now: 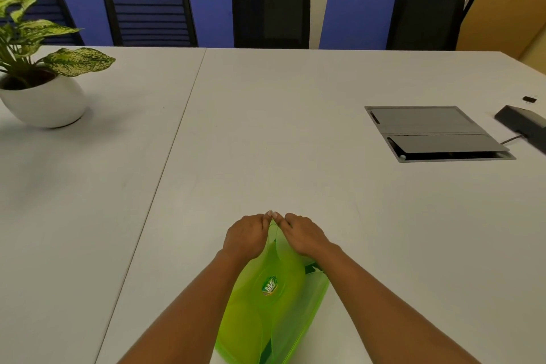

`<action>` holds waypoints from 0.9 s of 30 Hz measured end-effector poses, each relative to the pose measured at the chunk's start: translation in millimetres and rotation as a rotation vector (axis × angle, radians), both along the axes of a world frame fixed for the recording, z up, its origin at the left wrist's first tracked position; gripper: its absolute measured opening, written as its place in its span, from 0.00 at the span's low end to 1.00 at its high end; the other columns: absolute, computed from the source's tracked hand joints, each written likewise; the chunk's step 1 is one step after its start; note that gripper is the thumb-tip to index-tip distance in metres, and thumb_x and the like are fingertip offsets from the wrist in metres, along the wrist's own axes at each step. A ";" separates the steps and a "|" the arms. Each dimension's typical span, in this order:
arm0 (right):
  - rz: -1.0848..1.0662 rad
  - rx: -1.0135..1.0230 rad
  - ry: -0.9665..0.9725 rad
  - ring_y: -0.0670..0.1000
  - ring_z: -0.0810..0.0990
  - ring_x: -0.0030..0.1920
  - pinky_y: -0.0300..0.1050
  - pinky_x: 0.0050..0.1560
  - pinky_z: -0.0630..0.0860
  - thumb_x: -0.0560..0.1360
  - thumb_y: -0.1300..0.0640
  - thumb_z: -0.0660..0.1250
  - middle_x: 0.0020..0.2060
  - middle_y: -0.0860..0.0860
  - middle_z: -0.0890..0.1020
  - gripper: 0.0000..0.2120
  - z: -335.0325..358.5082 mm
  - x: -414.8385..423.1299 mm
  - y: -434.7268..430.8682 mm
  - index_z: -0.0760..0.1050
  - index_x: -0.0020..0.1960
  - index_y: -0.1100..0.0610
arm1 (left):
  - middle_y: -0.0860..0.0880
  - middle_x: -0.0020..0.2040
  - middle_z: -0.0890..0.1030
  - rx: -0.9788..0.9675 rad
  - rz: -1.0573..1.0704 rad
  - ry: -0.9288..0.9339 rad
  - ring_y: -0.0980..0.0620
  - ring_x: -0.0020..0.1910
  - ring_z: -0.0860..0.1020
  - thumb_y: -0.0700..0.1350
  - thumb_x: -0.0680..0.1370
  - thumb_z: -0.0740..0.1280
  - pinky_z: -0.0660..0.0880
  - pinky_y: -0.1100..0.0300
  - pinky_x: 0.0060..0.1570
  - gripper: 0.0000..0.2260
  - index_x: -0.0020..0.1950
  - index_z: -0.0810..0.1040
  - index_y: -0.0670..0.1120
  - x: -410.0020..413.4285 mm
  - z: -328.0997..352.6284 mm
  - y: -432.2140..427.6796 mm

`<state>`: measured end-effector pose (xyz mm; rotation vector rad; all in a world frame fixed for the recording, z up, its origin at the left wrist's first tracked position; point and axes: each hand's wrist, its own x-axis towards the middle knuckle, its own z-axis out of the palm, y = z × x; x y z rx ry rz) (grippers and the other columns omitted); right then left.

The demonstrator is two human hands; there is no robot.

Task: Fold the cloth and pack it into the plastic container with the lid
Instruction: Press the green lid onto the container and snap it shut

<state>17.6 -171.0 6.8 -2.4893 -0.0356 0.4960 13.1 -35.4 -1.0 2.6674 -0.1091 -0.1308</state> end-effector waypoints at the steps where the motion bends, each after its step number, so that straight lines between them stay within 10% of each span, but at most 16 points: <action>1: 0.009 0.035 0.035 0.53 0.74 0.44 0.47 0.44 0.68 0.77 0.35 0.44 0.40 0.51 0.76 0.29 -0.1 1.3 -1.3 0.72 0.43 0.56 | 0.41 0.48 0.82 -0.010 0.000 0.001 0.43 0.49 0.79 0.53 0.82 0.45 0.73 0.54 0.46 0.24 0.52 0.78 0.41 0.0 0.5 0.1; 11: 0.010 0.081 0.063 0.55 0.75 0.59 0.50 0.55 0.70 0.75 0.33 0.46 0.59 0.54 0.79 0.31 -5.6 2.8 -3.7 0.75 0.60 0.52 | 0.40 0.46 0.82 -0.043 0.033 0.012 0.42 0.46 0.79 0.53 0.82 0.47 0.71 0.56 0.42 0.24 0.48 0.78 0.41 -1.8 -3.1 0.0; 27: -0.208 0.089 0.030 0.57 0.76 0.55 0.47 0.50 0.68 0.77 0.36 0.47 0.54 0.56 0.80 0.29 -9.4 4.1 -10.3 0.76 0.55 0.55 | 0.46 0.48 0.79 0.216 0.097 -0.104 0.45 0.47 0.77 0.55 0.81 0.49 0.70 0.54 0.43 0.18 0.49 0.73 0.44 -8.4 3.7 -2.7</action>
